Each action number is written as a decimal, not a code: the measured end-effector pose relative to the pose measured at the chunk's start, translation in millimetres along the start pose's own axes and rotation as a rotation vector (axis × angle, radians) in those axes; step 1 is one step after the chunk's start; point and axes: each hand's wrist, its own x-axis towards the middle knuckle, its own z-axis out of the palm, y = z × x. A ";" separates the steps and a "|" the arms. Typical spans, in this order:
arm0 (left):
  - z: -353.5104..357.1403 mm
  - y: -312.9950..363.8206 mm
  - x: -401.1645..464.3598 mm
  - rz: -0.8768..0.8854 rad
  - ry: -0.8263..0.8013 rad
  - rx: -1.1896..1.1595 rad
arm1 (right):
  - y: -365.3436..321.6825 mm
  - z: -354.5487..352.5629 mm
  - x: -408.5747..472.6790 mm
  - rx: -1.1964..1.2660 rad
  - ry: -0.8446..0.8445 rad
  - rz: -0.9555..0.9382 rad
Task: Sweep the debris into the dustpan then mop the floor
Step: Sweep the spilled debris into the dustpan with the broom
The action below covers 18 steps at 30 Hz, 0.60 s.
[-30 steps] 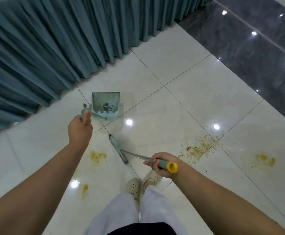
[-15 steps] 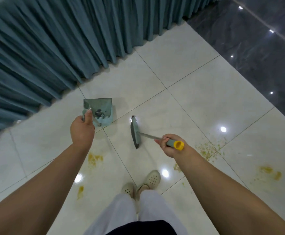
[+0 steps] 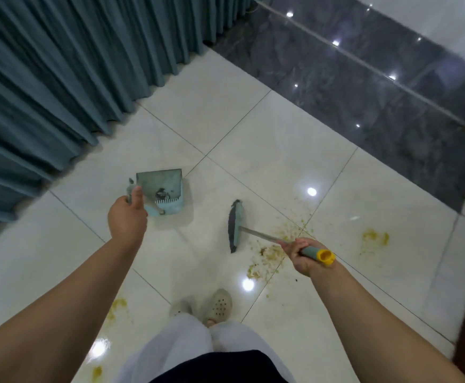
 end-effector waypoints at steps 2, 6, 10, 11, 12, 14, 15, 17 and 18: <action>14.2 12.4 -1.6 0.019 -0.039 -0.021 | -13.5 -10.9 -5.1 0.024 0.014 -0.035; 35.3 32.8 -4.0 0.077 -0.131 -0.041 | -29.0 -24.7 -13.8 0.034 0.008 -0.076; 52.8 51.5 2.1 0.075 -0.203 -0.097 | -31.4 -25.7 -20.1 -0.017 0.007 -0.085; 56.6 56.0 5.4 0.073 -0.216 -0.101 | -29.8 -24.0 -22.3 -0.035 0.002 -0.082; 60.0 60.2 9.4 0.076 -0.228 -0.100 | -27.7 -21.4 -24.3 -0.052 -0.005 -0.078; 66.3 69.0 19.3 0.086 -0.246 -0.092 | -22.3 -11.1 -27.2 -0.078 -0.026 -0.068; 69.4 73.4 25.7 0.095 -0.253 -0.086 | -18.4 -3.0 -27.6 -0.087 -0.042 -0.054; 75.2 83.4 42.1 0.122 -0.262 -0.074 | -8.9 17.9 -26.1 -0.102 -0.073 -0.018; 77.6 88.7 51.5 0.135 -0.265 -0.063 | -3.0 30.6 -23.8 -0.107 -0.084 -0.004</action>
